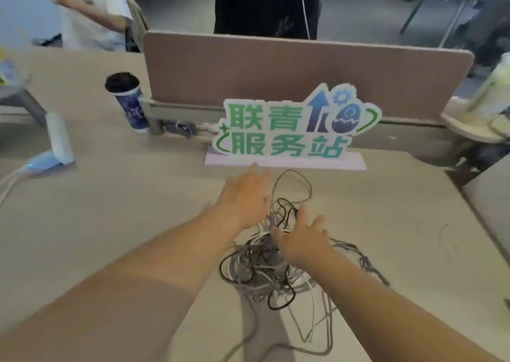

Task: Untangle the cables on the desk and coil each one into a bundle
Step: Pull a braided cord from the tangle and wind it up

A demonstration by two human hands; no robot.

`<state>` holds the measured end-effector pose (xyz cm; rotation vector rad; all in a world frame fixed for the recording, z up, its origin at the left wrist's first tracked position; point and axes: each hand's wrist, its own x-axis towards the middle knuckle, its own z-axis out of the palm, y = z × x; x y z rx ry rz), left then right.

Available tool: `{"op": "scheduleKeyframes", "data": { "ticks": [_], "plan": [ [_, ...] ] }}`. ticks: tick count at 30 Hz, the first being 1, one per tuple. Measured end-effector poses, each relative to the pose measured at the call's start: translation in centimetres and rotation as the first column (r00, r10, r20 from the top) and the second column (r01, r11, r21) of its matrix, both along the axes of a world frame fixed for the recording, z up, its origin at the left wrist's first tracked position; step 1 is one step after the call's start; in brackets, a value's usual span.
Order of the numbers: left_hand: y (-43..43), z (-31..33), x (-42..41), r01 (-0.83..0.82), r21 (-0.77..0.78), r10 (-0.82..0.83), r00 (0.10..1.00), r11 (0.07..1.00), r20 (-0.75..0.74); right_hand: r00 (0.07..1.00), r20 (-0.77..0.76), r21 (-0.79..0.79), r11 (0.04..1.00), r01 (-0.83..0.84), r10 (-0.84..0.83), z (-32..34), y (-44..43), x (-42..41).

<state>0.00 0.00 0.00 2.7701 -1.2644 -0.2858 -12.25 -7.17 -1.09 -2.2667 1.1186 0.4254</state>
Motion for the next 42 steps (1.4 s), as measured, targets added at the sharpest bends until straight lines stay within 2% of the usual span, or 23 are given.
{"op": "scheduleKeyframes", "data": {
  "ticks": [2, 5, 8, 11, 13, 16, 19, 22, 24, 26, 27, 29, 30, 32, 34, 35, 38, 39, 42],
  "plan": [
    [1.1, -4.4, -1.0, 0.024, 0.053, -0.019, 0.996, 0.998, -0.086, 0.996, -0.081, 0.005, 0.999, -0.041, 0.041, -4.3, 0.8, -0.5],
    [2.8, -10.9, -2.0, 0.015, 0.012, -0.013, 0.986, 1.0, -0.167, 0.991, -0.113, -0.142, 0.986, -0.092, 0.077, -10.2, 0.0, -1.2],
    [2.9, -14.6, -2.0, -0.023, -0.184, 0.021, 1.0, 0.983, -0.016, 0.985, 0.029, -0.363, 0.92, -0.148, 0.171, -13.6, -3.1, -1.2],
    [2.7, -15.7, -1.7, -0.07, -0.323, 0.035, 0.993, 0.944, -0.113, 0.937, 0.212, -0.48, 0.864, -0.149, 0.279, -14.2, -6.0, -0.8],
    [3.0, -16.0, -1.3, -0.099, -0.44, 0.022, 0.984, 0.892, -0.177, 0.899, 0.303, -0.487, 0.862, -0.138, 0.315, -14.5, -7.7, -0.4],
    [3.5, -16.7, -0.9, -0.127, -0.589, 0.002, 0.978, 0.798, -0.209, 0.863, 0.461, -0.428, 0.904, 0.011, 0.208, -14.3, -9.6, -0.7],
    [3.2, -17.6, -0.6, 0.035, -0.58, -0.059, 0.998, 0.814, -0.023, 0.811, 0.585, -0.36, 0.887, 0.29, -0.027, -14.5, -10.8, -2.6],
    [3.5, -17.2, -1.5, 0.104, -0.525, -0.055, 0.993, 0.845, 0.109, 0.696, 0.715, -0.349, 0.826, 0.442, -0.07, -13.3, -10.4, -4.6],
    [4.2, -16.8, -2.5, 0.089, -0.543, -0.043, 0.994, 0.835, 0.096, 0.575, 0.815, -0.414, 0.766, 0.492, 0.071, -11.2, -8.1, -6.0],
    [4.6, -16.2, -3.4, -0.011, -0.633, -0.027, 0.998, 0.774, -0.051, 0.448, 0.869, -0.421, 0.789, 0.448, 0.21, -8.9, -4.5, -6.3],
    [4.8, -15.7, -3.8, -0.122, -0.699, -0.038, 0.977, 0.705, -0.209, 0.425, 0.872, -0.405, 0.846, 0.347, 0.243, -8.4, -2.3, -5.9],
    [4.8, -15.0, -4.4, -0.409, -0.752, -0.136, 0.828, 0.516, -0.544, 0.522, 0.802, -0.38, 0.922, 0.07, 0.291, -9.0, 1.9, -4.5],
    [4.7, -14.8, -4.5, -0.523, -0.732, -0.194, 0.739, 0.437, -0.645, 0.596, 0.732, -0.379, 0.924, -0.047, 0.331, -10.0, 3.1, -3.5],
    [4.6, -14.3, -4.6, -0.684, -0.666, -0.293, 0.598, 0.299, -0.746, 0.712, 0.6, -0.373, 0.915, -0.153, 0.363, -12.8, 3.1, -1.2],
    [5.0, -13.6, -4.2, -0.794, -0.584, -0.426, 0.475, 0.17, -0.77, 0.772, 0.53, -0.419, 0.9, -0.122, 0.352, -14.1, 1.5, 0.3],
    [5.3, -13.3, -3.7, -0.821, -0.551, -0.472, 0.432, 0.146, -0.768, 0.78, 0.517, -0.463, 0.882, -0.091, 0.352, -14.2, 0.5, 0.7],
    [7.3, -12.8, -0.8, -0.861, -0.488, -0.463, 0.377, 0.142, -0.802, 0.807, 0.466, -0.531, 0.844, -0.072, 0.362, -14.1, -2.5, 1.1],
    [8.5, -12.7, 0.5, -0.876, -0.453, -0.443, 0.344, 0.167, -0.828, 0.823, 0.449, -0.532, 0.844, -0.066, 0.347, -14.0, -3.6, 0.7],
    [11.8, -13.1, 4.6, -0.887, -0.296, -0.278, 0.202, 0.354, -0.939, 0.894, 0.395, -0.528, 0.849, 0.033, 0.211, -13.3, -6.4, -0.1]
  ]
}}
